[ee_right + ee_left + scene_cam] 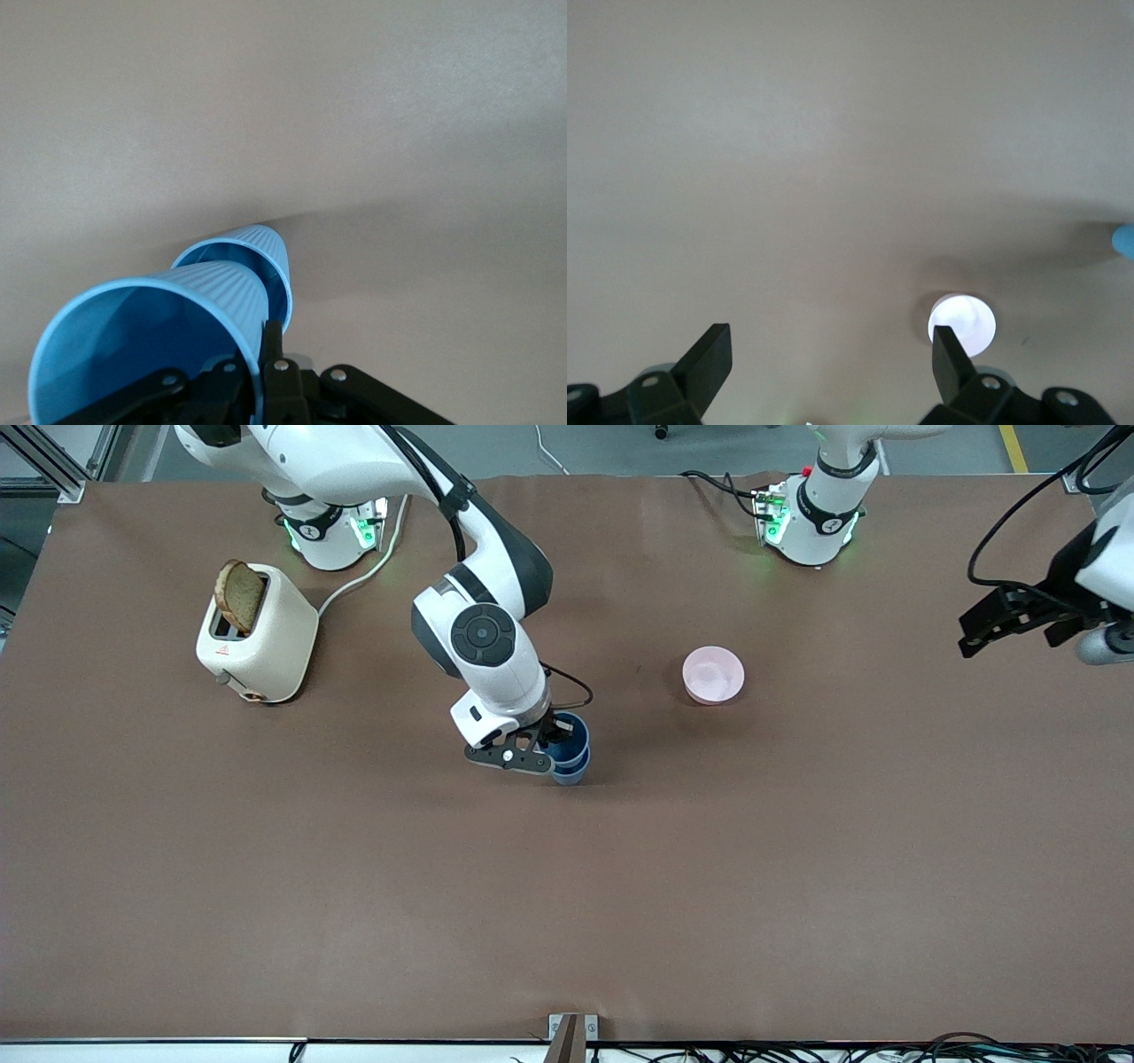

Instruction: Stack blue cups with both arms

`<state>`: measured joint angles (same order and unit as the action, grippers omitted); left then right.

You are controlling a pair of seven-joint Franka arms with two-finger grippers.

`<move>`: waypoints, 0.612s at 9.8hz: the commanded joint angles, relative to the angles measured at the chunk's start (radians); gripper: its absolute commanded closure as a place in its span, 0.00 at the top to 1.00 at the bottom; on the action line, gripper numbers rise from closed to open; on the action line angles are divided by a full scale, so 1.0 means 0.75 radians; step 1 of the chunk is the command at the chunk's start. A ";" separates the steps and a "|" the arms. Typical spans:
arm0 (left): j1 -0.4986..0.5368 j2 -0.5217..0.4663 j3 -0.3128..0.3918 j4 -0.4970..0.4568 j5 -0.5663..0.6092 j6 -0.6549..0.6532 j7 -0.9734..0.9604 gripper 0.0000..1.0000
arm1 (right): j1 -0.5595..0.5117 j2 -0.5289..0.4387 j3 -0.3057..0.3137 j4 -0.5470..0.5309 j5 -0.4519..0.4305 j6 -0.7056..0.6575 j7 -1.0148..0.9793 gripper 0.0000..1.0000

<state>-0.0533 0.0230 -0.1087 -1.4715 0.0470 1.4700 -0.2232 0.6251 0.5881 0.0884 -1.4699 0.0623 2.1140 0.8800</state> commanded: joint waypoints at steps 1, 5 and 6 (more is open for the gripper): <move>-0.001 -0.035 -0.033 -0.130 -0.018 0.014 0.011 1.00 | 0.011 0.001 -0.011 -0.020 -0.016 0.037 0.005 0.03; 0.024 -0.051 -0.045 -0.139 -0.018 -0.009 0.193 1.00 | 0.011 0.009 -0.009 -0.022 -0.024 0.039 0.007 0.18; 0.079 -0.051 -0.045 -0.139 -0.018 -0.007 0.248 1.00 | 0.009 0.009 -0.009 -0.020 -0.024 0.039 0.007 0.31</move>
<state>-0.0372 0.0051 -0.1439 -1.5219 0.0470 1.4644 -0.0973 0.6254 0.5983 0.0863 -1.4781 0.0585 2.1297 0.8796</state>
